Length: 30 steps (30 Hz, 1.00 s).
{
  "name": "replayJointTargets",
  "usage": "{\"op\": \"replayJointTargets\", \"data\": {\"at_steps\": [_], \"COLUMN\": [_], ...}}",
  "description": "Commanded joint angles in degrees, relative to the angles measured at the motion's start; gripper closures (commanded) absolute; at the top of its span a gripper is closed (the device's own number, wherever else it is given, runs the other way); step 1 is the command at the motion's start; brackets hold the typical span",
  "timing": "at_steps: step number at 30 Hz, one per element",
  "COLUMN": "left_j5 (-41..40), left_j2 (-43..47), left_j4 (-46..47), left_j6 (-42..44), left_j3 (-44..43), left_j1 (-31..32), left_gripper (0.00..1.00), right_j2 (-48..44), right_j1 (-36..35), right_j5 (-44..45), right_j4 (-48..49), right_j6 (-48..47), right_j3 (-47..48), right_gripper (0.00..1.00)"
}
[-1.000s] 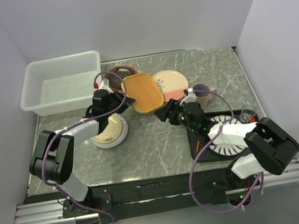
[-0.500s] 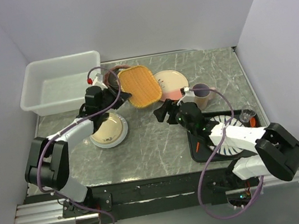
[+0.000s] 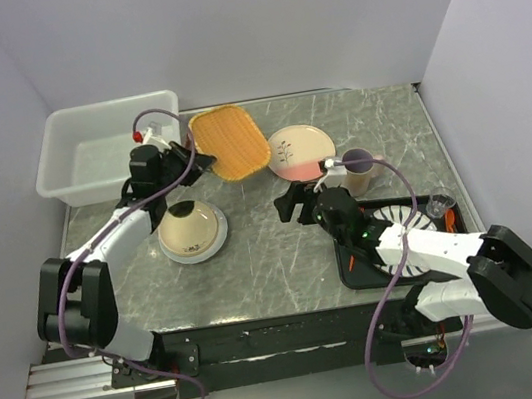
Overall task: Place the plates into the plastic bin on the countertop
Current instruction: Place the plate in the plastic bin.
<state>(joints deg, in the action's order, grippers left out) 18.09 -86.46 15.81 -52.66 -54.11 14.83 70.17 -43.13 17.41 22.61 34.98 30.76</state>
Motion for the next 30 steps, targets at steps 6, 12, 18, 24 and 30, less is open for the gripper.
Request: {"op": "replayJointTargets", "data": {"at_steps": [6, 12, 18, 24, 30], "left_j5": [2.91, 4.15, 5.73, 5.64, 5.99], "left_j2": [5.33, 5.95, 6.39, 7.35, 7.53], "left_j4": [2.64, 4.31, 5.28, 6.07, 7.82], "left_j6": [2.39, 0.63, -0.68, -1.47, -3.23], "left_j3": [-4.60, -3.64, -3.72, -3.20, -2.32], "left_j1": [-5.68, -10.43, -13.94, -16.58, -18.95], "left_gripper": [0.99, 0.99, 0.99, 0.99, 0.99], "right_j2": [-6.79, -12.86, -15.59, -15.68, -16.64], "right_j1": [-2.04, -2.22, -2.30, -2.30, -2.30], "right_j5": [5.26, 6.76, 7.55, 6.85, 7.37], "right_j4": [-0.81, -3.45, -5.21, -5.29, -5.91], "right_j6": [-3.34, -5.18, -6.42, -6.50, -7.56], "right_j3": [-0.44, -1.58, -1.58, -1.94, -1.76], "right_gripper": [0.00, 0.00, 0.00, 0.00, 0.00]}}
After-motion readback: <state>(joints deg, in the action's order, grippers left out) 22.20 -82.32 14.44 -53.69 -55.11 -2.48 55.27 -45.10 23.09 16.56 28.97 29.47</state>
